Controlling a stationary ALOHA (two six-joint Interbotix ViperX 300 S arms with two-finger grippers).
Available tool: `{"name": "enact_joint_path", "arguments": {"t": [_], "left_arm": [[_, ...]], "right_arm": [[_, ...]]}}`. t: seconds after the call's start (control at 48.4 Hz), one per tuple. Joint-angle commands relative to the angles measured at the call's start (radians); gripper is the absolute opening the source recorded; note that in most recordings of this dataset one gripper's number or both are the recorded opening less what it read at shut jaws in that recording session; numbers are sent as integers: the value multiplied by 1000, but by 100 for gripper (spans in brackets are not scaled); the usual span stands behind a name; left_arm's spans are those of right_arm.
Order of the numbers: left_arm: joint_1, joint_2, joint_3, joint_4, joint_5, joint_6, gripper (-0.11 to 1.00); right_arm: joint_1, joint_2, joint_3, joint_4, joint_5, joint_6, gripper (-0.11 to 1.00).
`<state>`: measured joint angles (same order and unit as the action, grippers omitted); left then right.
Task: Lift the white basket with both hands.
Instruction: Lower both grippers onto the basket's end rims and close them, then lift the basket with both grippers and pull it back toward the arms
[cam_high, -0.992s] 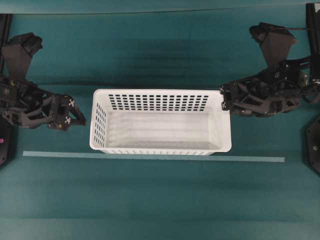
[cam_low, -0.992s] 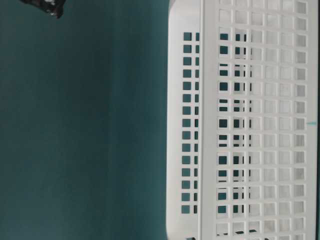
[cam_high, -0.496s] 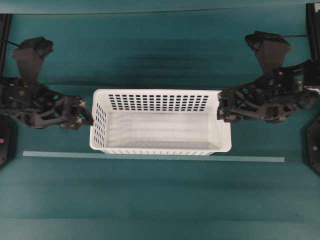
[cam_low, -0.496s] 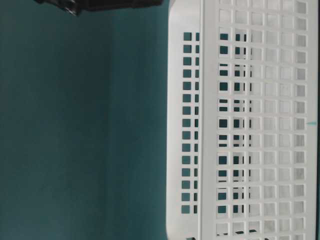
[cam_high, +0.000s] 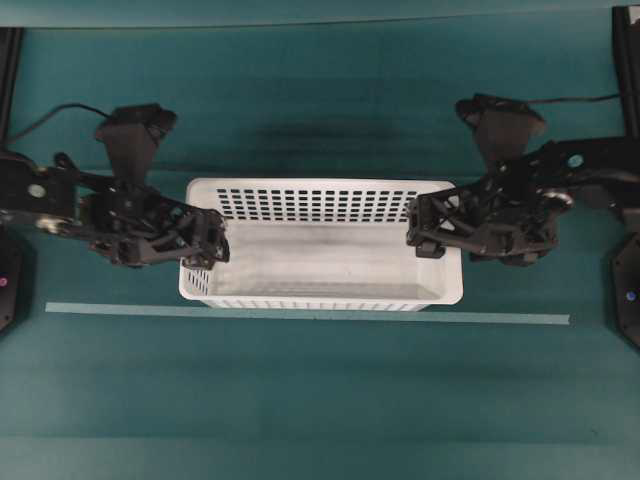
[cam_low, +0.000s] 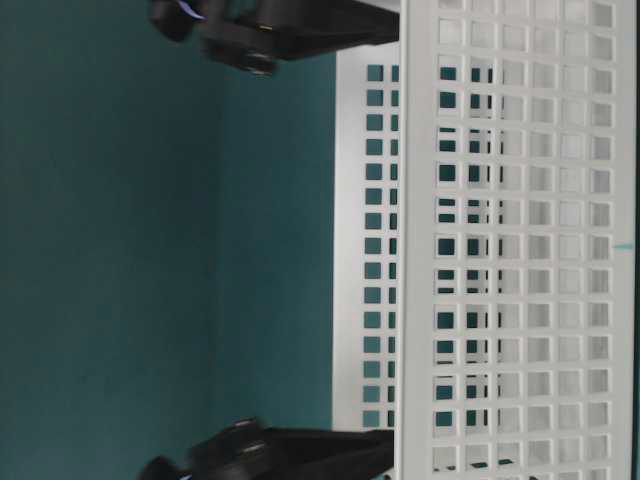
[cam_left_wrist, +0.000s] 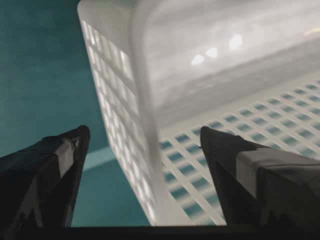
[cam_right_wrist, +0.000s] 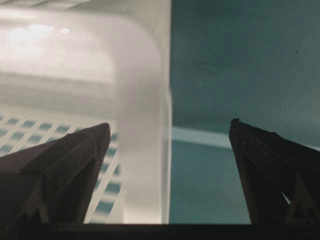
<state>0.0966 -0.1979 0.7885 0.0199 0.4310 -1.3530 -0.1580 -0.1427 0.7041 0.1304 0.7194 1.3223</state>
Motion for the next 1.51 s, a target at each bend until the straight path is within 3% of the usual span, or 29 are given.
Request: {"name": "enact_joint_path", "arguments": {"t": [0.0,0.599,0.723,0.93,0.971,1.033,1.488], "left_arm": [[3,51,-18,3,-15,-2,89],[3,104,-15,3,-74,-2,87],[3,106,-21,3,-81,-5,75],[3,104,-51,3,-63,-14,31],[2,106,-52,3,-58,-15,22],[2,106,-54,3,-52,-14,17],[2,101,-63,3,-51,-15,17]], "right_arm": [[9,55,2,2,-38,2,97],[17,112,-2,2,-109,3,93],[17,117,-14,12,-132,3,80],[15,124,-31,37,-138,6,26],[15,124,-32,43,-137,5,22],[17,124,-32,49,-135,3,20],[12,123,-35,51,-118,3,20]]}}
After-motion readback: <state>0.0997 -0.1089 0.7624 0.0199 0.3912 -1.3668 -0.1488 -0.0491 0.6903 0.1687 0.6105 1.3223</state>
